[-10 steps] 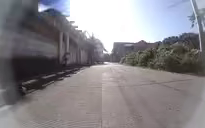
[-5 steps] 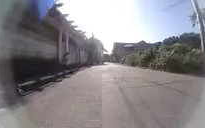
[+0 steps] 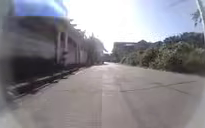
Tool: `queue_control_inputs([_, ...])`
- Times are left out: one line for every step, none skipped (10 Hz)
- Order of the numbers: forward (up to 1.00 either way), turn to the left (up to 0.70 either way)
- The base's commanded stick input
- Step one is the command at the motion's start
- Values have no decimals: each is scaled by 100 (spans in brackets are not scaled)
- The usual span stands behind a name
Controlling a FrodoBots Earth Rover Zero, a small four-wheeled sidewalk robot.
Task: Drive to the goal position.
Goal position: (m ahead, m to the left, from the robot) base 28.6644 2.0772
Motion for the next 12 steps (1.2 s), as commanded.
queue_control_inputs([70,0])
queue_control_inputs([70,0])
queue_control_inputs([70,0])
queue_control_inputs([70,0])
queue_control_inputs([70,0])
queue_control_inputs([70,0])
queue_control_inputs([70,0])
queue_control_inputs([70,0])
queue_control_inputs([70,0])
queue_control_inputs([70,0])
queue_control_inputs([70,0])
queue_control_inputs([70,0])
